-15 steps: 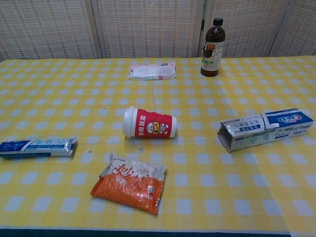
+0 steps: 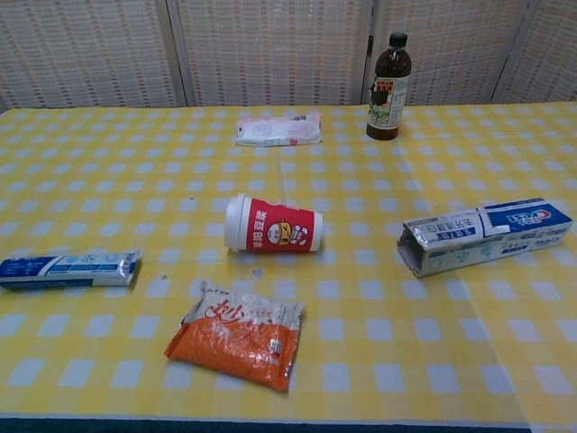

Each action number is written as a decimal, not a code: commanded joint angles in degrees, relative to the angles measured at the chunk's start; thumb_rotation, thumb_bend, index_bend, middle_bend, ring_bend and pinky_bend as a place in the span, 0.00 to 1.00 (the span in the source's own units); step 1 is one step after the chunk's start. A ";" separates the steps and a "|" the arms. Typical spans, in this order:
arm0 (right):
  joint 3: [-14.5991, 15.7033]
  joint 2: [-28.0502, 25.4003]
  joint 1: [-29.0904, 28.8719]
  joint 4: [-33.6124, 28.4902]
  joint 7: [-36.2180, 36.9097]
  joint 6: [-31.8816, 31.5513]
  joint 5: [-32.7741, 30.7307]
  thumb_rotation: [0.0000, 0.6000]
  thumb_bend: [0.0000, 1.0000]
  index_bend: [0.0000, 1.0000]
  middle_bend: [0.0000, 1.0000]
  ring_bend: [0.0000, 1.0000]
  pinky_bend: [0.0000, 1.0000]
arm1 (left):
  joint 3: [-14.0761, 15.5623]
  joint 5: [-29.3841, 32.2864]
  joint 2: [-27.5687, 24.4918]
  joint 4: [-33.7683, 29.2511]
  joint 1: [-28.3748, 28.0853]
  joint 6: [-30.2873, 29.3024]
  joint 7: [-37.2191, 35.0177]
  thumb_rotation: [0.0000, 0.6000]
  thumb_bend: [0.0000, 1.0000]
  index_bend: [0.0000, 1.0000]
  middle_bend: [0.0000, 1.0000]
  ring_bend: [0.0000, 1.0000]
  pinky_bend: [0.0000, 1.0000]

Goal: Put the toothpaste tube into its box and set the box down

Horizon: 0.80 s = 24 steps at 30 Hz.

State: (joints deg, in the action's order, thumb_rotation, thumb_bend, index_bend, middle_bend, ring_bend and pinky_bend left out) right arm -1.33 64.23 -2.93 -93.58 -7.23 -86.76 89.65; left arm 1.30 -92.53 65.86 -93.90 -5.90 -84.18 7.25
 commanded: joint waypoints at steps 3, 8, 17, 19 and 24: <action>-0.16 0.39 -0.45 -0.05 -0.90 1.37 -0.96 1.00 0.32 0.00 0.00 0.00 0.00 | 0.68 -0.93 -1.58 -2.93 -2.75 4.81 3.23 1.00 0.31 0.06 0.33 0.36 0.44; -0.05 0.72 -1.08 -0.04 -2.32 3.08 -1.61 1.00 0.32 0.00 0.00 0.00 0.00 | -1.51 -0.48 -1.17 -4.72 -6.63 8.67 4.47 1.00 0.31 0.22 0.96 0.95 0.98; -0.86 1.06 -2.19 -0.01 -3.16 5.72 -4.31 1.00 0.32 0.00 0.00 0.00 0.00 | -4.43 9.28 2.35 -5.90 -11.52 18.07 6.27 1.00 0.30 0.37 1.00 1.00 1.00; -0.83 1.06 -2.27 -0.03 -3.22 5.93 -4.43 1.00 0.32 0.00 0.00 0.00 0.00 | -4.74 11.95 2.57 -6.29 -12.48 20.31 7.21 1.00 0.30 0.37 1.00 1.00 1.00; -0.85 0.95 -2.52 -0.14 -3.37 6.61 -5.03 1.00 0.32 0.00 0.00 0.00 0.00 | -5.89 18.24 4.69 -7.04 -14.48 22.70 12.54 1.00 0.30 0.37 1.00 1.00 1.00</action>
State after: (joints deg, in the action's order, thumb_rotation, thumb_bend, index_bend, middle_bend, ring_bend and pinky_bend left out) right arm -2.17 65.20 -5.42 -93.70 -10.57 -80.18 84.66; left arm -3.82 -76.65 69.20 -100.37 -19.07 -62.89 17.59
